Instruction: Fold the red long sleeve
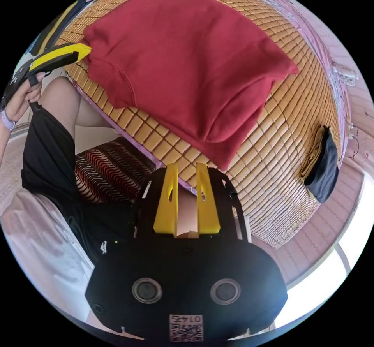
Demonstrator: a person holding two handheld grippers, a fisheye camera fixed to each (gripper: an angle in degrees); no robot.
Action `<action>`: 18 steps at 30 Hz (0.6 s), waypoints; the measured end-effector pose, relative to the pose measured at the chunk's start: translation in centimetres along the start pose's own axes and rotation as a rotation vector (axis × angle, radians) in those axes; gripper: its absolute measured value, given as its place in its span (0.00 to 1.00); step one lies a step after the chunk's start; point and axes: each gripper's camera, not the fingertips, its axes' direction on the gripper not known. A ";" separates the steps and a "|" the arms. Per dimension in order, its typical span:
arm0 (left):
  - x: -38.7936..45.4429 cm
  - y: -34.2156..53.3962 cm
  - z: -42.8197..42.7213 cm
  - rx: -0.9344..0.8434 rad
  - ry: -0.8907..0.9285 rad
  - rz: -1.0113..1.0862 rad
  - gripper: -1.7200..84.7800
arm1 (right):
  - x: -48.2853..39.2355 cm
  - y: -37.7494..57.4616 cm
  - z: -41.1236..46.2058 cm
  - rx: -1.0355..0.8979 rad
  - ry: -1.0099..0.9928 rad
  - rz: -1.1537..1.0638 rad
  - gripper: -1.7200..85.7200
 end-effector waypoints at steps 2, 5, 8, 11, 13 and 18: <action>-3.2 2.0 -1.4 0.004 -0.023 -0.094 0.01 | 1.7 3.0 1.3 0.008 -0.035 0.059 0.12; -9.5 5.8 -3.4 0.032 -0.018 -0.294 0.04 | 4.6 6.7 2.5 0.055 -0.112 0.179 0.16; -15.5 9.4 -4.5 0.057 0.084 -0.504 0.08 | 7.7 9.7 2.6 0.146 -0.174 0.324 0.16; -18.1 10.4 -4.8 0.064 0.167 -0.555 0.09 | 10.5 11.9 2.7 0.235 -0.265 0.447 0.15; -17.7 9.0 -5.3 0.040 0.077 -0.489 0.09 | 12.0 12.6 3.3 0.256 -0.337 0.500 0.15; -15.7 5.1 -3.7 -0.093 -0.009 -0.348 0.11 | 13.9 13.4 3.4 0.348 -0.466 0.636 0.11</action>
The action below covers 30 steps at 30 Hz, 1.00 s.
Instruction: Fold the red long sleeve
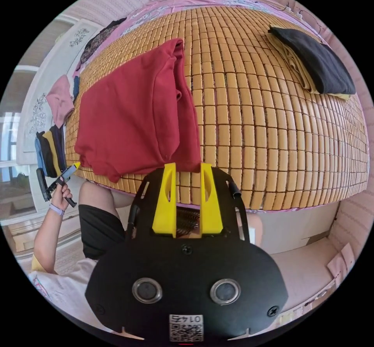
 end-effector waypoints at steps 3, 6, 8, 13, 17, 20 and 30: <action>0.3 -1.0 0.4 -0.035 0.033 0.000 0.09 | 0.8 -0.3 0.3 -0.029 -0.034 0.048 0.07; -0.2 -0.8 -0.6 -0.026 0.062 0.004 0.08 | 1.1 0.2 -0.4 -0.013 -0.045 0.002 0.05; -0.2 -0.1 -1.8 -0.012 0.035 0.066 0.06 | 1.0 0.8 -1.1 -0.002 -0.038 -0.064 0.05; -1.0 4.7 -6.2 0.057 -0.044 0.166 0.06 | 1.4 5.7 -2.7 -0.013 -0.184 -0.177 0.04; -1.4 8.5 -8.6 0.096 -0.080 0.182 0.05 | 1.4 9.4 -2.7 -0.054 -0.278 -0.187 0.04; -1.4 11.3 -11.1 0.185 -0.214 0.164 0.03 | -0.5 10.9 -4.3 0.000 -0.145 -0.271 0.03; 18.8 10.3 -8.7 0.173 0.084 0.498 0.01 | -25.5 -2.3 -3.7 -0.031 0.110 -0.795 0.02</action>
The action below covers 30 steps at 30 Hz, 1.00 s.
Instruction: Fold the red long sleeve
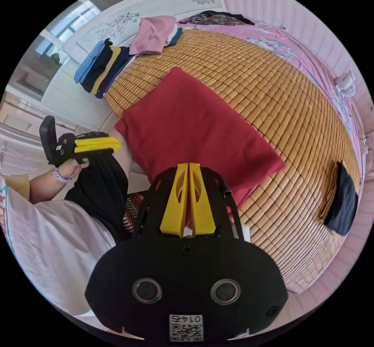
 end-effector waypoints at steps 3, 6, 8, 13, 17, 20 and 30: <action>2.7 -2.7 4.1 -0.055 -0.007 0.028 0.01 | -0.8 -8.8 2.8 -0.095 0.112 -0.073 0.01; 3.2 -3.9 7.4 -0.181 -0.060 0.025 0.01 | -0.6 -15.2 5.9 -0.170 0.201 -0.116 0.01; 3.2 -4.2 8.0 -0.180 -0.046 0.032 0.01 | -0.3 -17.5 9.4 -0.295 0.248 -0.164 0.01; 4.5 -6.6 7.6 -0.166 -0.065 0.067 0.01 | 1.1 -21.9 12.5 -0.432 0.230 -0.234 0.01; 5.2 -8.5 7.6 -0.151 -0.075 0.102 0.01 | 3.8 -23.1 12.6 -0.453 0.137 -0.181 0.01; 5.9 -8.6 7.7 -0.126 -0.071 0.132 0.01 | 3.9 -21.5 12.7 -0.396 0.167 -0.178 0.01; 9.8 -8.8 2.7 -0.074 0.001 0.167 0.02 | 9.6 -0.9 3.9 0.203 0.003 0.134 0.03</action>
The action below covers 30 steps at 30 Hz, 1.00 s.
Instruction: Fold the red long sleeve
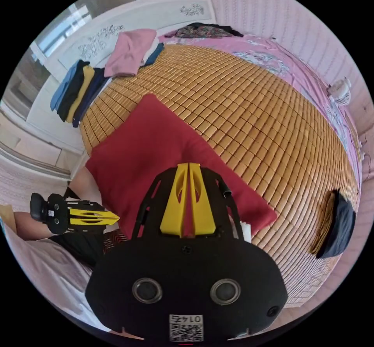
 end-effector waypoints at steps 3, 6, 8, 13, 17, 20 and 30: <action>3.3 0.1 -1.7 0.096 0.033 0.085 0.05 | 3.4 11.6 -2.6 -0.012 0.004 0.129 0.05; 6.9 -1.4 -1.6 0.099 0.123 0.171 0.10 | 7.3 21.8 -1.9 -0.169 -0.054 0.374 0.08; 9.3 -2.5 -1.4 0.092 0.159 0.223 0.11 | 8.6 26.4 -1.3 -0.192 -0.145 0.447 0.11; 15.8 -5.7 0.0 0.052 0.171 0.402 0.15 | 10.4 32.6 2.4 -0.229 -0.210 0.507 0.11; 18.6 -8.5 1.2 0.011 0.149 0.441 0.19 | 11.2 35.6 1.6 -0.146 -0.348 0.505 0.06; 20.9 -10.2 2.0 0.009 0.106 0.462 0.21 | 11.6 38.4 -1.8 0.013 -0.462 0.501 0.04; 24.5 -9.1 1.5 0.022 -0.019 0.478 0.09 | 14.5 47.9 -1.2 0.145 -0.659 0.557 0.05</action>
